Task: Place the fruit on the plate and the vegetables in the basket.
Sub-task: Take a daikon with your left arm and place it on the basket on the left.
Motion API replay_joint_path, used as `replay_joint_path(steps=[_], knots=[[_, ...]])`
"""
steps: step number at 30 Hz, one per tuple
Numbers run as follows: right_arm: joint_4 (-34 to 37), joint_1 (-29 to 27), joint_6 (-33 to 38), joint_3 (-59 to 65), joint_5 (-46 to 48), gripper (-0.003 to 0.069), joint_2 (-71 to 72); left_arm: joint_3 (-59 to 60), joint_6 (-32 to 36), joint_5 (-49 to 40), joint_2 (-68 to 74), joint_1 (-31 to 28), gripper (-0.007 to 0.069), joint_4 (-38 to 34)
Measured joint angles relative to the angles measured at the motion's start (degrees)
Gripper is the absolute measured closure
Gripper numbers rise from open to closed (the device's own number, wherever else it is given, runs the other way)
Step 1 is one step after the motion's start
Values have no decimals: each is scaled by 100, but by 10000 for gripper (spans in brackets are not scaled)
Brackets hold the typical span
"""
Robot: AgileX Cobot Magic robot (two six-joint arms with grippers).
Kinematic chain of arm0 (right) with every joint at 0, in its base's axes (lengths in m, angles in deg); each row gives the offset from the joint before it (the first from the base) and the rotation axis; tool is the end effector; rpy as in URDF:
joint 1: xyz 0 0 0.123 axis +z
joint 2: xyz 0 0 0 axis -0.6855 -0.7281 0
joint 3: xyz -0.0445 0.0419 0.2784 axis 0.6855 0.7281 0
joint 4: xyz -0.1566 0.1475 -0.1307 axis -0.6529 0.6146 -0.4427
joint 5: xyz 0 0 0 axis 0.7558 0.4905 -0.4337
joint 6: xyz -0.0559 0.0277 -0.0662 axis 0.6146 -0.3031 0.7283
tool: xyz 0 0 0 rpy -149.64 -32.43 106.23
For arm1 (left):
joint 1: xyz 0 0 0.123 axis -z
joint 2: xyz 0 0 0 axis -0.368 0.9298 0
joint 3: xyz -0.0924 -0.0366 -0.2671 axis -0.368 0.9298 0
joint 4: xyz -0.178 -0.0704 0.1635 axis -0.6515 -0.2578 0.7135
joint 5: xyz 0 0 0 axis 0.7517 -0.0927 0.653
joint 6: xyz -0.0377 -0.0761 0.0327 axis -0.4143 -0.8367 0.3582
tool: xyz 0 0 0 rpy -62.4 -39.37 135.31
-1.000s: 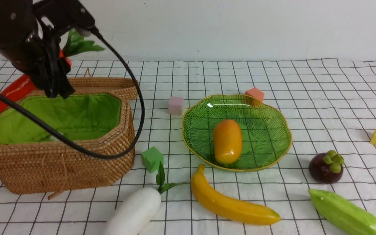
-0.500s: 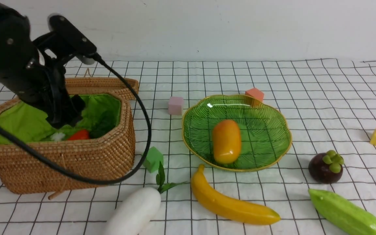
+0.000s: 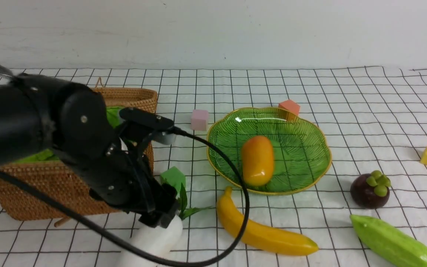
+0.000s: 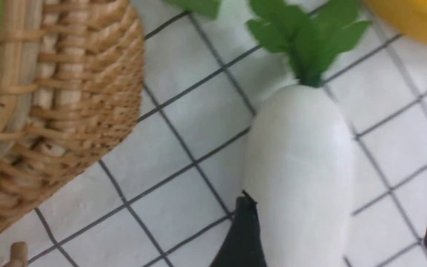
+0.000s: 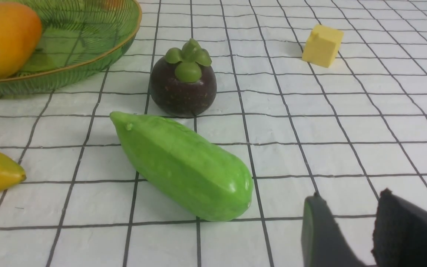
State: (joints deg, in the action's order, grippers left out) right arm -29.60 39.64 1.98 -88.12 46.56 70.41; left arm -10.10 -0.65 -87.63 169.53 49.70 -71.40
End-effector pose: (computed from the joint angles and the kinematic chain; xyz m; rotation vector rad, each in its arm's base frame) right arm 0.0520 -0.0036 0.1745 0.0074 1.8728 -0.0885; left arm 0.2776 -0.1517 0.2322 0.6978 2.7247 -0.1621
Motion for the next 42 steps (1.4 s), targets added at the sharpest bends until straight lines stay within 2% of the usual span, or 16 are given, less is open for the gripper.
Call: replay_joint_path(steps=[5, 7, 9, 11, 17, 22, 23, 26, 29, 31, 32, 36, 38, 39, 40, 42], knots=[[0, 0, 0, 0, 0, 416, 0, 0, -16, 37, 817, 0, 39, 45], [0, 0, 0, 0, 0, 416, 0, 0, 194, 21, 1010, 0, 56, -62], [0, 0, 0, 0, 0, 416, 0, -6, 635, -123, 1085, 0, 109, -239], [0, 0, 0, 0, 0, 416, 0, -147, 960, -499, 1074, 0, 151, -368], [0, 0, 0, 0, 0, 416, 0, -1272, 1221, -1837, 800, 0, 148, -301], [0, 0, 0, 0, 0, 416, 0, -2534, 1245, -2360, 372, 0, 148, 792], [0, 0, 0, 0, 0, 416, 0, -2913, 1270, -2402, 199, -12, 148, 1523], [0, 0, 0, 0, 0, 416, 0, -3297, 1275, -2192, -10, -247, 148, 2707], [0, 0, 0, 0, 0, 416, 0, -3342, 1275, -1818, -48, -592, 148, 3031], [0, 0, 0, 0, 0, 416, 0, -3328, 1294, -1705, -48, -740, 148, 3021], [0, 0, 0, 0, 0, 416, 0, -3265, 1370, -1519, -26, -1010, 148, 2921], [0, 0, 0, 0, 0, 416, 0, -2949, 1501, -1262, 92, -1486, 148, 2465], [0, 0, 0, 0, 0, 416, 0, -2545, 1513, -1024, 249, -1847, 134, 2013], [0, 0, 0, 0, 0, 416, 0, -2355, 1515, -869, 320, -1988, 108, 1786], [0, 0, 0, 0, 0, 416, 0, -2095, 1527, -624, 417, -2157, 36, 1506], [0, 0, 0, 0, 0, 416, 0, -1812, 1533, -441, 497, -2290, -16, 1287]])
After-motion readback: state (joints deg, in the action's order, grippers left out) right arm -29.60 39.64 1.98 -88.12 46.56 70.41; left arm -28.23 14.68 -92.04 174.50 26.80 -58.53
